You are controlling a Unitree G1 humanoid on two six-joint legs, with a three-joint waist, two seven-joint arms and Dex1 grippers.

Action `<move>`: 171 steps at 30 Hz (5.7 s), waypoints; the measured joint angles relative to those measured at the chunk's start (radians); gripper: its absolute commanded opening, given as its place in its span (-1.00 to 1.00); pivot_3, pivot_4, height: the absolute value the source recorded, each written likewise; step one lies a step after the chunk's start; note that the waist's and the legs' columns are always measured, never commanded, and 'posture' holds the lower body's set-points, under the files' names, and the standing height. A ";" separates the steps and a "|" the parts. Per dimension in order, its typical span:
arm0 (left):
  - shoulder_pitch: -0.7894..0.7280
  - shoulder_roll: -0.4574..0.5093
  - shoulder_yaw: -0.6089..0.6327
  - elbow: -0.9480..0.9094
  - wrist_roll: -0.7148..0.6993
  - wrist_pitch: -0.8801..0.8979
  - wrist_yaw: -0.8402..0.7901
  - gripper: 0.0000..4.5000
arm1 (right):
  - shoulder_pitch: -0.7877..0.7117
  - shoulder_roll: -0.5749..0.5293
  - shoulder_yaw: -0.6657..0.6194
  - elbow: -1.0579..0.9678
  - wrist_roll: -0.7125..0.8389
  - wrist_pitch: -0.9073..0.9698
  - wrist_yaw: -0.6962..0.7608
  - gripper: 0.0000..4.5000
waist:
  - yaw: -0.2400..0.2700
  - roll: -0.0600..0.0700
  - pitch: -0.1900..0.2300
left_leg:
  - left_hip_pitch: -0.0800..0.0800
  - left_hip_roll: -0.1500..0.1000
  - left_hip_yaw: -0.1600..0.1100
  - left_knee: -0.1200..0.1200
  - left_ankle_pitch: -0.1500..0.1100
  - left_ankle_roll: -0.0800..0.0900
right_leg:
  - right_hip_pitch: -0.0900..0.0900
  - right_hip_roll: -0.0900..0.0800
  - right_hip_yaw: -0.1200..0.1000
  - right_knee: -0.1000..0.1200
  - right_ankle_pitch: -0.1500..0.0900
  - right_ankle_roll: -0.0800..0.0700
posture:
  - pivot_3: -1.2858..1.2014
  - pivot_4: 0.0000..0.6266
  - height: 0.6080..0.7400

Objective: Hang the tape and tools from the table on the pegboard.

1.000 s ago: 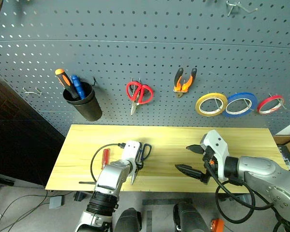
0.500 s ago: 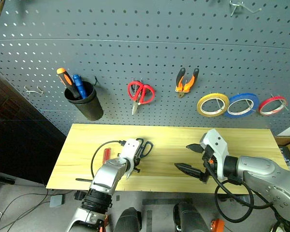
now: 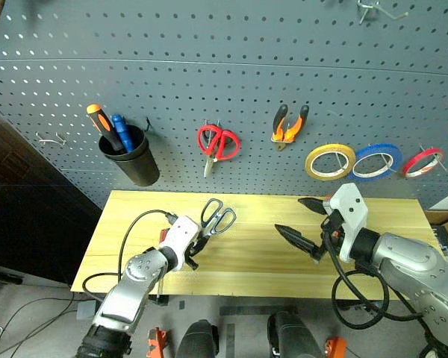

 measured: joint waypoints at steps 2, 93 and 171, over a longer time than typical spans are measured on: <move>0.018 0.012 0.028 -0.020 0.001 -0.106 0.000 -0.53 | 0.000 -0.003 0.000 0.000 -0.004 -0.012 0.000 1.00 | 0.000 0.000 0.000 | 0.000 0.000 0.000 0.000 0.000 0.000 | 0.000 0.000 0.000 0.000 0.000 0.000 | -0.02 -0.40 1.00; -0.104 -0.041 0.200 0.141 0.028 0.445 0.267 -0.59 | -0.123 -0.124 0.086 -0.024 0.156 0.040 0.072 1.00 | 0.001 -0.007 -0.010 | 0.002 0.000 0.003 0.005 0.001 -0.002 | -0.002 0.000 0.003 0.010 0.000 0.000 | 0.00 -0.46 1.00; -0.195 -0.147 0.209 0.064 -0.043 0.246 0.330 0.79 | 0.274 0.339 -0.090 0.585 -0.402 -0.752 -0.214 1.00 | 0.052 -0.002 -0.148 | 0.034 -0.012 0.003 0.001 0.003 -0.002 | 0.028 0.003 0.009 0.013 -0.001 -0.001 | 0.09 -0.91 1.00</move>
